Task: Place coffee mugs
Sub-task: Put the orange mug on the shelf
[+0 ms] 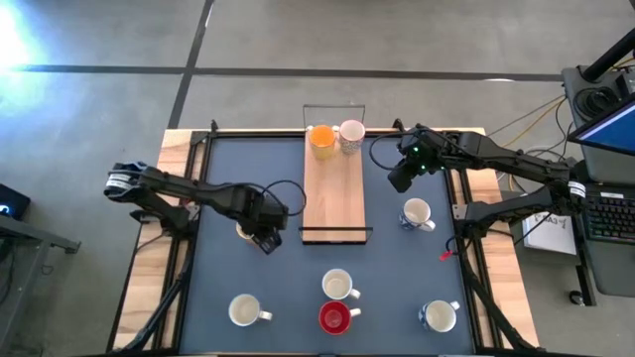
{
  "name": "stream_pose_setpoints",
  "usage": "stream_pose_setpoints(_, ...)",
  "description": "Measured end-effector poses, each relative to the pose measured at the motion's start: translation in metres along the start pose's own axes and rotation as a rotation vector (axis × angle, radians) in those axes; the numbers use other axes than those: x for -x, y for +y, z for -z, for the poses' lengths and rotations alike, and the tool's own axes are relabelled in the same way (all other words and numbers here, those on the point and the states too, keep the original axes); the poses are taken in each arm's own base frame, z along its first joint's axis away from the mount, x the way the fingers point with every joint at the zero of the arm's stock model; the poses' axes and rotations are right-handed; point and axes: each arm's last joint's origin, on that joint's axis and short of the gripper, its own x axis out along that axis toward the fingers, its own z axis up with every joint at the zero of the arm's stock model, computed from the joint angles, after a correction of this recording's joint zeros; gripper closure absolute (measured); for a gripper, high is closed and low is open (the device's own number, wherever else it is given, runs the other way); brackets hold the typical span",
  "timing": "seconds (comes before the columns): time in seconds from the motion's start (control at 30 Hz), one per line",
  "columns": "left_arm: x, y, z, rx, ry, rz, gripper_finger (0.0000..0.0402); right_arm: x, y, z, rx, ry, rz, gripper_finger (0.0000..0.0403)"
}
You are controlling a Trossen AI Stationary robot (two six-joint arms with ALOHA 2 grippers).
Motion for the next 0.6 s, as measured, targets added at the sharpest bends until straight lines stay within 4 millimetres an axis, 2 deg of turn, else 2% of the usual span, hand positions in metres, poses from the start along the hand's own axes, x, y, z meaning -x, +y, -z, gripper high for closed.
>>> stream_pose_setpoints(0.23, -0.016, -0.001, -0.001, -0.039, -0.027, -0.008, 0.0306, 0.000, 0.000, 0.000, 0.000, 0.000, 0.000, 0.0335)
stream_pose_setpoints(0.33, -0.016, -0.001, -0.002, -0.041, -0.031, -0.005, 0.0331, 0.000, 0.000, 0.000, 0.000, 0.000, 0.000, 0.0335)
stream_pose_setpoints(0.47, -0.016, 0.000, -0.004, -0.046, -0.037, -0.002, 0.0388, 0.000, 0.000, 0.000, 0.000, 0.000, 0.000, 0.0335)
stream_pose_setpoints(0.6, -0.015, 0.001, -0.009, -0.020, -0.048, 0.012, 0.0388, 0.000, 0.000, 0.000, 0.000, 0.000, 0.000, 0.0335)
